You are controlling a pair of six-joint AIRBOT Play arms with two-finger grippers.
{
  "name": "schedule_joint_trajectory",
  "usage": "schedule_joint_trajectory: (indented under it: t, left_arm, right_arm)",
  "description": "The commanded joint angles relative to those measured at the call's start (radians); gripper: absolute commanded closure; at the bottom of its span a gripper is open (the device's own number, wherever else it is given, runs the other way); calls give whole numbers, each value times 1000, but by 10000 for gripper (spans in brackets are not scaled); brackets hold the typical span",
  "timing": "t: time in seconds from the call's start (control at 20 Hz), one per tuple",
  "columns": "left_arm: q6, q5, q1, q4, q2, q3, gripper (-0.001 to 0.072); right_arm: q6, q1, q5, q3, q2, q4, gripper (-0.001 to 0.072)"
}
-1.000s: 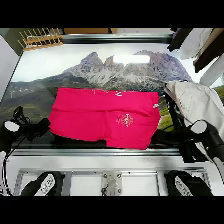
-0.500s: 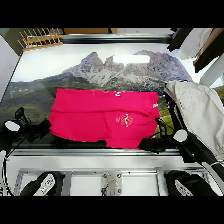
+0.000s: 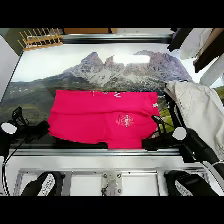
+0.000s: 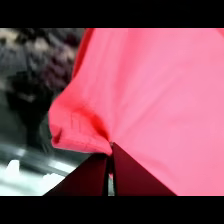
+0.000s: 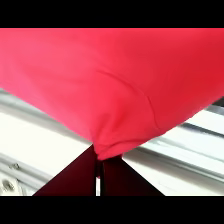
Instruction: Fold the clothes and pants, and hang the long-sleeved shirts on hangers.
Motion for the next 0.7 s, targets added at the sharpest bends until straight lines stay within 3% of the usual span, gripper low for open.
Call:
schedule_joint_trajectory:
  t: [0.0,0.15,0.3,0.65]
  left_arm:
    - [0,-210,1,38,154,1,702]
    - [-2,-335,-2,30,273,12,703]
    - [-13,-344,-47,32,287,78,703]
    - [-12,-187,-209,40,-150,358,703]
  right_arm:
    - [61,-34,262,118,86,-203,700]
    - [72,-132,382,236,112,-266,702]
    - [70,-198,378,355,45,-270,703]
    - [42,-193,269,692,-350,-269,702]
